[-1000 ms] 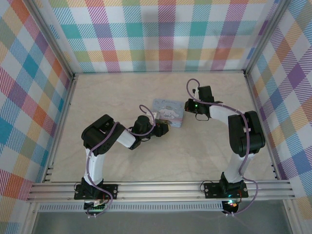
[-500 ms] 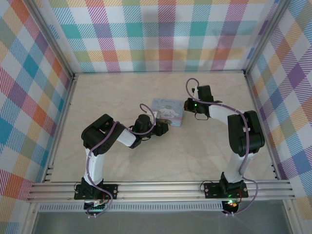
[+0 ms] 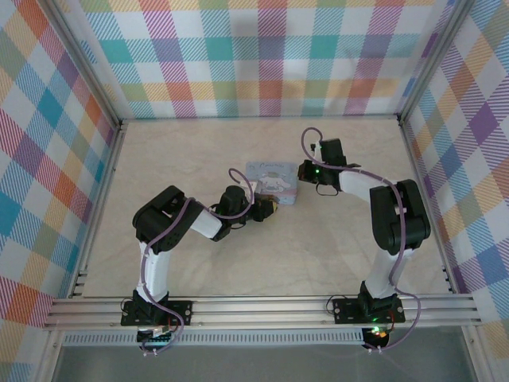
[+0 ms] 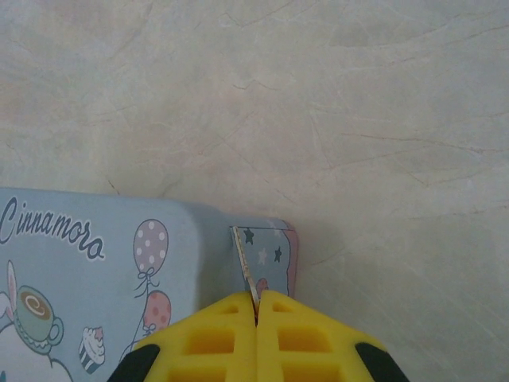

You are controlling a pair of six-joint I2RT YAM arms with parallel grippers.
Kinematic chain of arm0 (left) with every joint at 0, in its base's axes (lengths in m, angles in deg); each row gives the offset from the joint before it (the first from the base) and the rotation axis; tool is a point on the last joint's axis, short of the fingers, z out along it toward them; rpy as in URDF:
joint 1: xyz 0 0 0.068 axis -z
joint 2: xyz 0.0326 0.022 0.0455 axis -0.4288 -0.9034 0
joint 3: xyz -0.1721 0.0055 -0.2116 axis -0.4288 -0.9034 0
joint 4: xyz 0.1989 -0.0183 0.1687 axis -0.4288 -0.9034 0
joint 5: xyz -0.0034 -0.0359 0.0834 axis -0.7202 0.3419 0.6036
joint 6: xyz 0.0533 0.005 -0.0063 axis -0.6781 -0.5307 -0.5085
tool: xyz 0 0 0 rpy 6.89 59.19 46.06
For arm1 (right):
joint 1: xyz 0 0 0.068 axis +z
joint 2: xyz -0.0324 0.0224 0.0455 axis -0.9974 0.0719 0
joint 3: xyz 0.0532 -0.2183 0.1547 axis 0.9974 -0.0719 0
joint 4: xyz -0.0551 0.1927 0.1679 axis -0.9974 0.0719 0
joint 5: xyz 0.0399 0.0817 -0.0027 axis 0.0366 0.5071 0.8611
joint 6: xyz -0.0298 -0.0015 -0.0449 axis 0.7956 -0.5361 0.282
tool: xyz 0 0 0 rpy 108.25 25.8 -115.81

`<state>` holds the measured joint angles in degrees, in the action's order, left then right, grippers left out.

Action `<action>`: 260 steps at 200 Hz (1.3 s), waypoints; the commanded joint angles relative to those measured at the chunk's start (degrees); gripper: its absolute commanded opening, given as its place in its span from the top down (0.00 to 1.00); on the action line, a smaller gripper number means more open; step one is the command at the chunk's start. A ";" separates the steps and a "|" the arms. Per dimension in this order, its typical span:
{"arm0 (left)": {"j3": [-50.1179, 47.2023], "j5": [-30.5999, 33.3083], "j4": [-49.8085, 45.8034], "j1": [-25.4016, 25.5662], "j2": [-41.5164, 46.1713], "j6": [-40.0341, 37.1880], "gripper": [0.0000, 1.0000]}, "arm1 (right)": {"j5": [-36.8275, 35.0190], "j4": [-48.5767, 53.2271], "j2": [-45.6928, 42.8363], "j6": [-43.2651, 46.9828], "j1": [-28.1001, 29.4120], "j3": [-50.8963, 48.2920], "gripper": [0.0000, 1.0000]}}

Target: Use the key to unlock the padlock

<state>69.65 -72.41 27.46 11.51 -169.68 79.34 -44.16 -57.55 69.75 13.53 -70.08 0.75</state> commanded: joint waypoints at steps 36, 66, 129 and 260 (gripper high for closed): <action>-0.03 -6.56 -17.92 -0.43 -0.57 -1.96 0.91 | 4.55 2.23 5.69 1.53 0.43 8.34 1.00; 0.55 -6.67 -20.65 -0.82 0.47 -1.93 0.92 | 6.27 3.90 7.48 2.46 0.46 11.09 1.00; 4.21 -9.75 -26.46 -1.31 3.86 2.45 0.93 | 5.50 5.51 4.20 2.94 -2.27 8.58 1.00; 13.24 -10.20 -37.54 -1.66 11.64 6.62 0.93 | 7.06 -0.94 -15.23 -1.64 -5.25 -11.28 1.00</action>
<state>80.85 -81.00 -9.24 9.66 -160.77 84.76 -39.09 -55.74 59.91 13.62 -75.33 -7.11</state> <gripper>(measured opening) 0.105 0.051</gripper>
